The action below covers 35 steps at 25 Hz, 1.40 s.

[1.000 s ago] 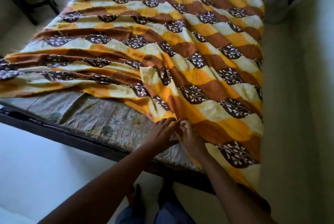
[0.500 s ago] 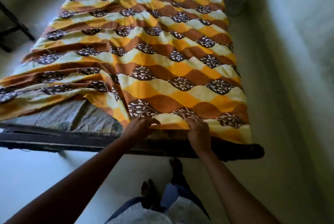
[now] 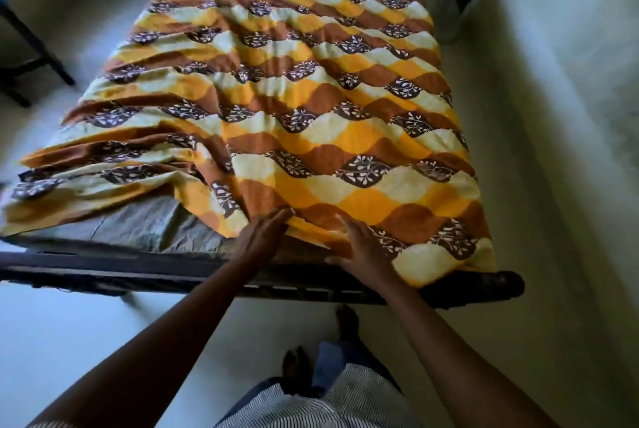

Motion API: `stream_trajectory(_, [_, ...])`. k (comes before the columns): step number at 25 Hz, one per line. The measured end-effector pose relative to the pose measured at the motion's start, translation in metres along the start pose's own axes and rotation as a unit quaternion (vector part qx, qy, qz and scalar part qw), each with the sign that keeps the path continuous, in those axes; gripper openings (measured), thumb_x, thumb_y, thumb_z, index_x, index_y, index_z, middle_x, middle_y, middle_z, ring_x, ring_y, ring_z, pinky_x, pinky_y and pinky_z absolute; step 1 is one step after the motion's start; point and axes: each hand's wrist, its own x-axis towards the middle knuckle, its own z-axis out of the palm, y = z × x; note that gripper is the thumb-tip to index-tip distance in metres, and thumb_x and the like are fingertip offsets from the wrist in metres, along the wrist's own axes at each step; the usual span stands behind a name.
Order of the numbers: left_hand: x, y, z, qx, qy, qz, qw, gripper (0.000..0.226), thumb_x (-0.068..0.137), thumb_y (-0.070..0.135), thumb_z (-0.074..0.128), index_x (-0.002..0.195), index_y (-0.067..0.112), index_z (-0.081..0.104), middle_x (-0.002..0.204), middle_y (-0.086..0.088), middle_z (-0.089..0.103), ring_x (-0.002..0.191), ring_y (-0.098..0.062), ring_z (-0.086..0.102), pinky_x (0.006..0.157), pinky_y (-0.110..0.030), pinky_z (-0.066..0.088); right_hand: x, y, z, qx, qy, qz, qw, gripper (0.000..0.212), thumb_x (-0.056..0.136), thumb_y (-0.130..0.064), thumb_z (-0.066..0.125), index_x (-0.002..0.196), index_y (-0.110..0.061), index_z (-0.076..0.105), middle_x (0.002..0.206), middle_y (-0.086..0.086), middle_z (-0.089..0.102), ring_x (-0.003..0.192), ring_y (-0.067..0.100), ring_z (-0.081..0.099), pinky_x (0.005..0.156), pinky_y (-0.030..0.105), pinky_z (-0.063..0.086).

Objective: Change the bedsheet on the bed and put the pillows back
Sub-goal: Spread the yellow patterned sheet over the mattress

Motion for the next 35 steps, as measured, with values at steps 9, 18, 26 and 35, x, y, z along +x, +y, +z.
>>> stream_trajectory(9, [0.008, -0.113, -0.025, 0.104, -0.028, -0.079, 0.991, 0.03, 0.065, 0.009, 0.072, 0.094, 0.014, 0.069, 0.088, -0.013, 0.066, 0.085, -0.036, 0.062, 0.067, -0.039, 0.048, 0.049, -0.049, 0.006, -0.083, 0.169, -0.156, 0.97, 0.017, 0.077, -0.024, 0.073, 0.094, -0.019, 0.074, 0.087, 0.004, 0.073, 0.078, 0.022, 0.068, 0.061, 0.028, 0.052])
stream_trajectory(18, [0.055, -0.173, -0.078, -0.042, -0.006, -0.04, 0.998, 0.042, 0.074, 0.024, 0.062, 0.111, 0.005, 0.063, 0.109, -0.019, 0.065, 0.091, -0.03, 0.066, 0.074, -0.036, 0.05, 0.145, -0.139, 0.046, 0.003, -0.053, -0.063, 0.997, 0.09, 0.079, -0.05, 0.066, 0.149, -0.026, 0.014, 0.145, 0.007, 0.038, 0.129, 0.024, 0.039, 0.099, 0.039, 0.041])
stream_trajectory(26, [0.047, -0.263, -0.106, 0.101, 0.146, -0.048, 0.983, 0.024, 0.076, 0.017, 0.049, 0.098, 0.019, 0.058, 0.094, -0.018, 0.062, 0.076, -0.035, 0.06, 0.067, -0.043, 0.051, 0.171, -0.193, 0.034, -0.036, 0.088, -0.272, 0.958, 0.03, 0.075, -0.011, 0.053, 0.099, -0.007, 0.071, 0.088, 0.014, 0.072, 0.079, 0.031, 0.069, 0.066, 0.038, 0.057])
stream_trajectory(35, [0.039, -0.264, -0.116, -0.08, -0.106, 0.163, 0.978, 0.05, 0.079, 0.04, 0.058, 0.118, 0.008, 0.06, 0.106, -0.012, 0.066, 0.093, -0.022, 0.062, 0.077, -0.028, 0.048, 0.157, -0.248, 0.082, 0.001, 0.071, -0.038, 0.997, 0.033, 0.075, -0.018, 0.073, 0.104, -0.007, 0.062, 0.1, 0.013, 0.066, 0.094, 0.03, 0.061, 0.077, 0.033, 0.046])
